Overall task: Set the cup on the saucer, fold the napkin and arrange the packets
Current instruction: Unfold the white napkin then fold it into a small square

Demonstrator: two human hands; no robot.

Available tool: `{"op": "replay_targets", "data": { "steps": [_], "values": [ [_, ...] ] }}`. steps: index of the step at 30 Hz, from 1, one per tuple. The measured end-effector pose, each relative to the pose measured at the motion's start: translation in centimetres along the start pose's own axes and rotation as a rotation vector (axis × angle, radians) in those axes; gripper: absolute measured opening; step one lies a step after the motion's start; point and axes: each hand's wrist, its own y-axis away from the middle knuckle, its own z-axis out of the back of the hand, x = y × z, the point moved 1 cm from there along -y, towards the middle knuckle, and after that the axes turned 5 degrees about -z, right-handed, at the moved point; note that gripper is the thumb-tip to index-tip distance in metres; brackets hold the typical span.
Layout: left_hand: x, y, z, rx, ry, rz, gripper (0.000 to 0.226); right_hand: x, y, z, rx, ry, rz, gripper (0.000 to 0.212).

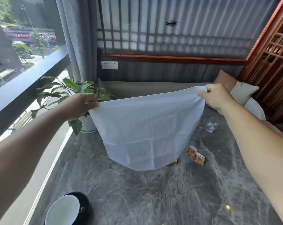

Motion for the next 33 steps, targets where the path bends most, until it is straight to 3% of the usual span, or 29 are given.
{"op": "replay_targets", "data": {
  "steps": [3,7,13,16,19,23,27,33],
  "values": [
    [0.3,-1.6,0.2,0.091,-0.055,0.019,0.017,-1.4,-0.8,-0.8,-0.046,-0.051,-0.063,0.016],
    [0.1,-4.1,0.1,0.157,-0.157,0.055,0.024,-2.6,-1.5,-2.6,-0.09,-0.102,-0.146,0.024],
    [-1.8,-5.7,2.7,-0.336,0.12,0.173,0.026,-1.4,-2.0,0.2,-0.193,-0.429,-0.094,0.015],
    [-3.7,-2.5,3.2,-0.395,0.337,0.108,0.015,-2.0,0.5,2.5,-0.191,-0.581,-0.052,0.011],
    [-4.6,2.7,1.1,-0.289,0.351,0.079,0.003,-6.0,4.7,2.7,-0.055,-0.541,-0.059,0.02],
    [-3.4,9.4,-5.3,0.0,0.291,0.162,0.005,-12.8,11.3,-0.8,0.187,-0.31,-0.154,0.01],
    [-2.9,15.3,-11.9,0.282,0.205,0.25,0.016,-18.2,17.4,-5.2,0.343,-0.118,-0.263,0.014],
    [-4.3,21.3,-16.4,0.533,0.051,0.159,0.014,-22.3,23.9,-8.1,0.541,0.095,-0.372,0.02]
  ]
}}
